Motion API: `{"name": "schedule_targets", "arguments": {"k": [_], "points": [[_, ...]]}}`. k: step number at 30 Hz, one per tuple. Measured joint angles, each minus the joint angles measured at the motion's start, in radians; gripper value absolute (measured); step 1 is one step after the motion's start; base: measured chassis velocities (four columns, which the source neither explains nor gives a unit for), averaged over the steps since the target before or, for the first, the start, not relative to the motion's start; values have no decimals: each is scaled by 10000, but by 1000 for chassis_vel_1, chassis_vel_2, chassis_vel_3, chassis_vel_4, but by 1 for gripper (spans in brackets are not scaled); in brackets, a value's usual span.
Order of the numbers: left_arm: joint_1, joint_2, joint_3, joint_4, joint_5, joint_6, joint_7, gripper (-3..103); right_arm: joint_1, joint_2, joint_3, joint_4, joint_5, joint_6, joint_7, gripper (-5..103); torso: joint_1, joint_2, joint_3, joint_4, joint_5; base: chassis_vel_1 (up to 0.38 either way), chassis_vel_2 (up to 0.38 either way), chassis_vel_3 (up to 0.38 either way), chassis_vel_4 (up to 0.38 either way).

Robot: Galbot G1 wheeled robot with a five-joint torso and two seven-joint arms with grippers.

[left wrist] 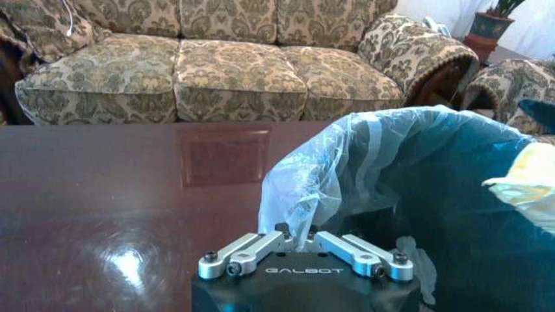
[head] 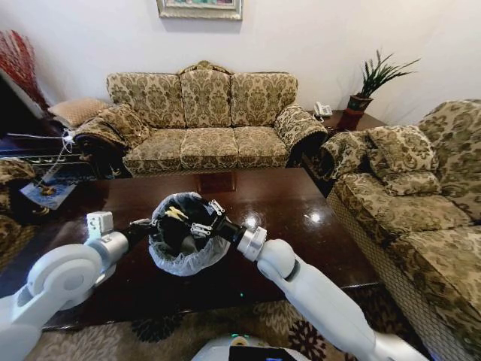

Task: Move to the front of the table and place the trash on the table into the trash bin.

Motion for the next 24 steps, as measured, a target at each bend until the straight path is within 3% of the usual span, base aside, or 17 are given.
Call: {"name": "schedule_targets", "arguments": {"k": [2, 3, 5, 11, 14, 16, 21, 24], "points": [[37, -24, 1, -47, 0, 12, 2, 0, -45, 4, 41, 79, -96, -67, 522, 88, 0, 0, 0, 0, 1, 0, 0, 0, 0], [60, -43, 1, -69, 3, 18, 3, 0, -101, 0, 63, 194, -306, -437, 1023, 93, 0, 0, 0, 0, 1, 0, 0, 0, 0], [73, -52, 2, -88, 6, 21, 4, 0, -151, -15, 97, 252, -410, -697, 1220, 97, 0, 0, 0, 1, 1, 0, 0, 0, 0], [91, -23, -1, -134, 21, 36, -10, 0, -371, -185, 423, 489, -695, -1822, 1705, 100, 0, 0, 0, 0, 1, 0, 0, 0, 0], [89, -26, -20, -140, 21, 37, -9, 0, -389, -206, 579, 541, -686, -1856, 1717, 100, 0, 0, 0, 0, 1, 0, 0, 0, 0], [93, -54, -29, -152, 15, 37, -2, 0, -402, -258, 673, 598, -485, -1700, 1659, 100, 0, 0, 0, 0, 0, 0, 0, 0, 0], [81, -118, -44, -133, 12, 35, 11, 0, -577, -229, 1093, 742, 654, -313, 939, 100, 0, 0, 0, 0, 1, 0, 0, 0, 0], [106, -235, -94, -49, 60, 39, -50, 0, -768, -207, 1402, 919, 1139, 73, 824, 100, 0, 0, 0, 0, 0, 0, 0, 0, 0]]}}
